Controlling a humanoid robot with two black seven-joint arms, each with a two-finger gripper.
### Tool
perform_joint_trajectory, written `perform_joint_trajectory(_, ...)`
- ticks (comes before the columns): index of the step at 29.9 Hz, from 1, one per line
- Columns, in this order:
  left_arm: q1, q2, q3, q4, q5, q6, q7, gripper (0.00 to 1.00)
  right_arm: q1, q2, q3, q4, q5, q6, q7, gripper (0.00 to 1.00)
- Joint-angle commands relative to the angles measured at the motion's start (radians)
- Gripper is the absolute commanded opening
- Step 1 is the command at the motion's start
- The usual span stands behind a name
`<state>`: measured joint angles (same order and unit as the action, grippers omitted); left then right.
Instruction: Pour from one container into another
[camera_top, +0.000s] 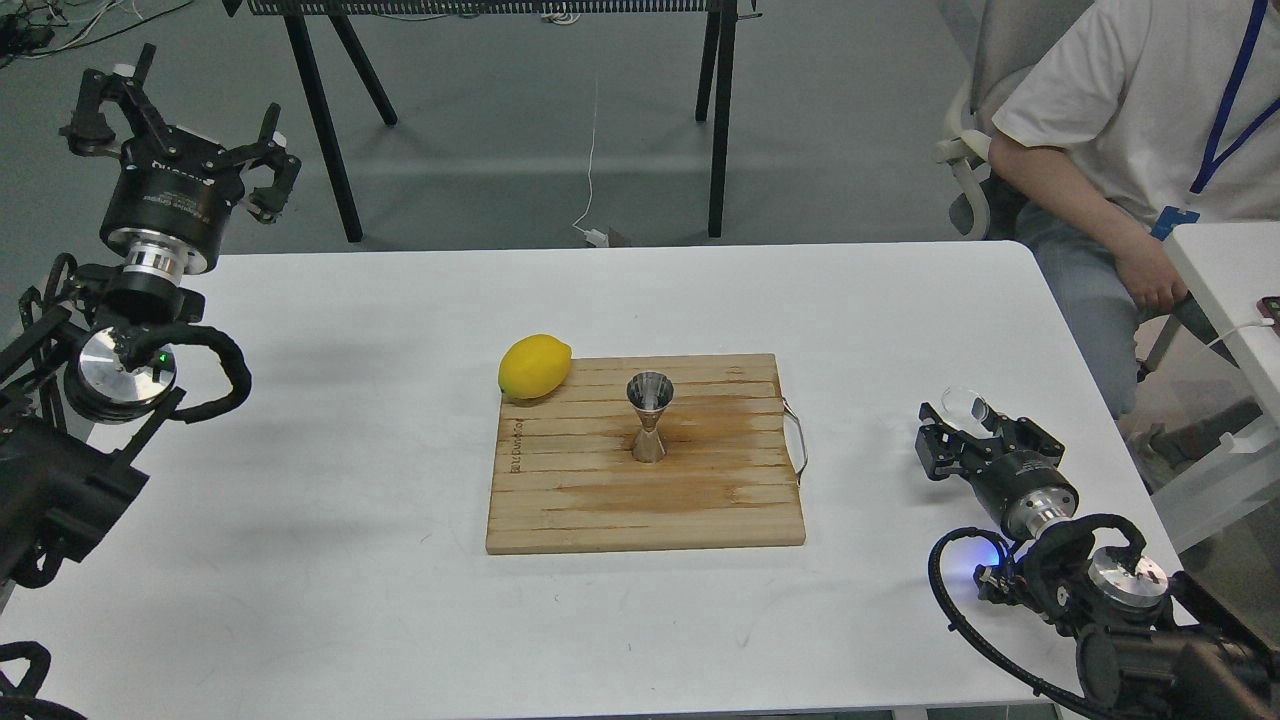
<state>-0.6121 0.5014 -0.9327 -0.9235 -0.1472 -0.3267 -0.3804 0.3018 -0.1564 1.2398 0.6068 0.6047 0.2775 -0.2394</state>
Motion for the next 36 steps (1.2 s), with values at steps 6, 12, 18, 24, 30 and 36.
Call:
perform_joint_trajectory(6, 0.0, 0.003, 0.0, -0.012, 0.0, 0.0, 0.0, 1.0, -0.032, -0.003, 0.0, 0.048, -0.002, 0.005, 0.002, 0.99)
perform_joint_trajectory(12, 0.0, 0.003, -0.002, -0.012, 0.0, 0.0, 0.0, 1.0, -0.168, -0.046, 0.006, 0.209, -0.002, 0.08, 0.009, 0.99)
perform_joint_trajectory(18, -0.002, 0.003, -0.003, -0.02, 0.0, -0.002, 0.002, 1.0, -0.228, -0.155, 0.021, 0.373, -0.002, 0.138, 0.045, 1.0)
perform_joint_trajectory(24, -0.002, 0.008, -0.002, -0.02, 0.0, 0.0, 0.002, 1.0, -0.178, -0.247, 0.062, 0.41, -0.003, 0.178, 0.051, 1.0)
perform_joint_trajectory(30, 0.0, 0.005, 0.002, -0.015, 0.0, 0.0, 0.002, 1.0, 0.003, -0.293, 0.087, 0.406, -0.005, 0.192, 0.049, 1.0)
perform_joint_trajectory(36, 0.009, 0.008, -0.005, -0.012, 0.0, -0.008, 0.009, 1.0, 0.161, -0.342, 0.073, 0.345, -0.132, 0.211, 0.045, 1.0)
